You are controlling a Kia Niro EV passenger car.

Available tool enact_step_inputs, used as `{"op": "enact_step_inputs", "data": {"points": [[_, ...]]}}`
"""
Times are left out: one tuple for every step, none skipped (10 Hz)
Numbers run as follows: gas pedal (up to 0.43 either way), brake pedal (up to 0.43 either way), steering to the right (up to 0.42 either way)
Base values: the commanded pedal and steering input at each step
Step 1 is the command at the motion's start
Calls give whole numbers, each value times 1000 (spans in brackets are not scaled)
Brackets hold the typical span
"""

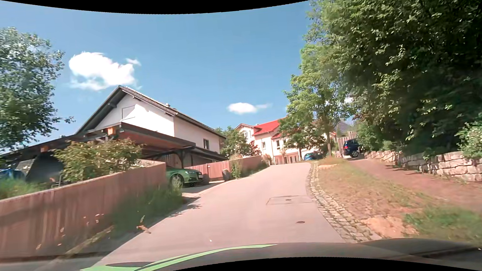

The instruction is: Follow the waypoints while adhering to traffic rules and regulations

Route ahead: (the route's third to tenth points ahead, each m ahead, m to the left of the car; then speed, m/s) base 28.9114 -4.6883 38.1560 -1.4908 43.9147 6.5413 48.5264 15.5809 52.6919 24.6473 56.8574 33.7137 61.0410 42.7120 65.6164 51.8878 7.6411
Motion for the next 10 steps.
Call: {"op": "enact_step_inputs", "data": {"points": [[197,0,100],[197,0,100],[197,0,100],[197,0,100],[197,0,100],[197,0,98],[197,0,94],[209,0,91],[209,0,90],[209,0,84]]}}
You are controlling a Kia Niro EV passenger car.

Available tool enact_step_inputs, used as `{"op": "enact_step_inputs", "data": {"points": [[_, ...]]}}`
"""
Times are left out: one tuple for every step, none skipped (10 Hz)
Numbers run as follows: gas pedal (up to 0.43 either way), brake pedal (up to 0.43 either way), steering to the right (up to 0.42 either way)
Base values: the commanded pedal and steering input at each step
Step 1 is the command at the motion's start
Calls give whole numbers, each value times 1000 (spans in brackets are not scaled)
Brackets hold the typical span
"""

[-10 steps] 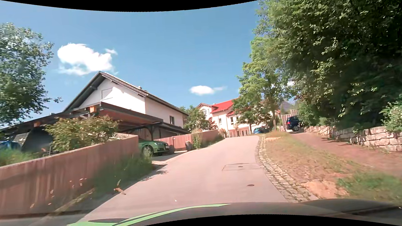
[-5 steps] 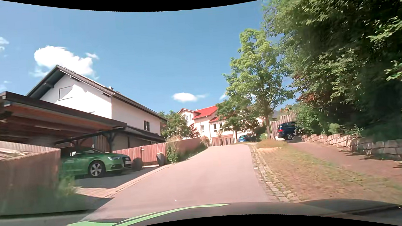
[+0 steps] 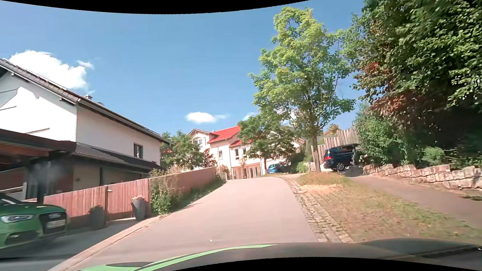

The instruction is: Follow the waypoints while adhering to traffic rules and regulations

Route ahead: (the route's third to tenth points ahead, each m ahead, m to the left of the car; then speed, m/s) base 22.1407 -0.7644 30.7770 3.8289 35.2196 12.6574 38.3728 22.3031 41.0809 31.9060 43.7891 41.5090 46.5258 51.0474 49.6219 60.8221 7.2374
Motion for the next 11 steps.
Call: {"op": "enact_step_inputs", "data": {"points": [[209,0,81],[209,0,81],[209,0,80],[209,0,79],[209,0,76],[209,0,68],[209,0,54],[209,0,36],[209,0,29],[209,0,23],[209,0,17]]}}
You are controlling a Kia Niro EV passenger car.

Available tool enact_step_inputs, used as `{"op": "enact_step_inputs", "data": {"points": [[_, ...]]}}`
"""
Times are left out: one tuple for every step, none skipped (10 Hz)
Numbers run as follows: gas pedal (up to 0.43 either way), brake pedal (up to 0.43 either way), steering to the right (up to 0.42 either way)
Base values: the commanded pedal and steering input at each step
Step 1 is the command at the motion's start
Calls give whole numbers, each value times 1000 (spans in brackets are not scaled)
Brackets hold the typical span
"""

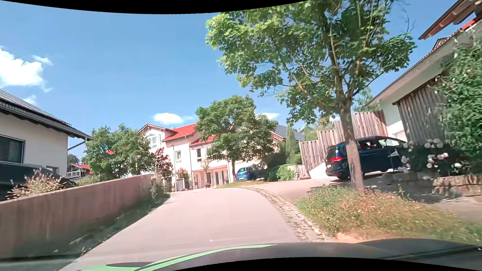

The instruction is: Follow the waypoints while adhering to traffic rules and regulations

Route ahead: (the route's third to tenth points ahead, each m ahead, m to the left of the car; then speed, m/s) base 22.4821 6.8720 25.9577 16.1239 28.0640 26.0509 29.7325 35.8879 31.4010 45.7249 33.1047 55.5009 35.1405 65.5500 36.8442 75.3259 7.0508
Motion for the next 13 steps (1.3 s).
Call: {"op": "enact_step_inputs", "data": {"points": [[209,0,9],[209,0,-3],[197,0,-22],[197,0,-33],[197,0,-42],[197,0,-48],[197,0,-50],[177,0,-54],[169,0,-61],[157,0,-74],[157,0,-88],[157,0,-106],[157,0,-120]]}}
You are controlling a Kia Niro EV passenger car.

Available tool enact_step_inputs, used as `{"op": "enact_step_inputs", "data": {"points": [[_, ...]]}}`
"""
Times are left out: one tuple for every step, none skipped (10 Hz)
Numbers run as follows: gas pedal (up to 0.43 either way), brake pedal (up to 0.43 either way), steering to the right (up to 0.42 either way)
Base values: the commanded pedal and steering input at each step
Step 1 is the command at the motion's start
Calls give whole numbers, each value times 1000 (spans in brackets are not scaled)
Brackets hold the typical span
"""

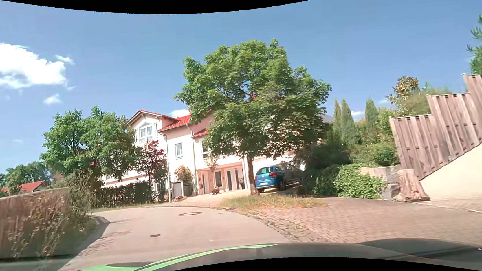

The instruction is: Follow the waypoints while adhering to traffic rules and regulations

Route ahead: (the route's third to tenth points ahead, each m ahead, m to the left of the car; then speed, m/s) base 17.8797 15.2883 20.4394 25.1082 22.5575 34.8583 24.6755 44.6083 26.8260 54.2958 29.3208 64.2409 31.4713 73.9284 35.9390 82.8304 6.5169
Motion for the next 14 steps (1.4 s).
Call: {"op": "enact_step_inputs", "data": {"points": [[157,0,-137],[157,0,-148],[157,0,-152],[157,0,-154],[157,0,-157],[157,0,-165],[150,0,-184],[150,0,-200],[150,0,-211],[138,0,-222],[138,0,-231],[138,0,-240],[138,0,-251],[138,0,-262]]}}
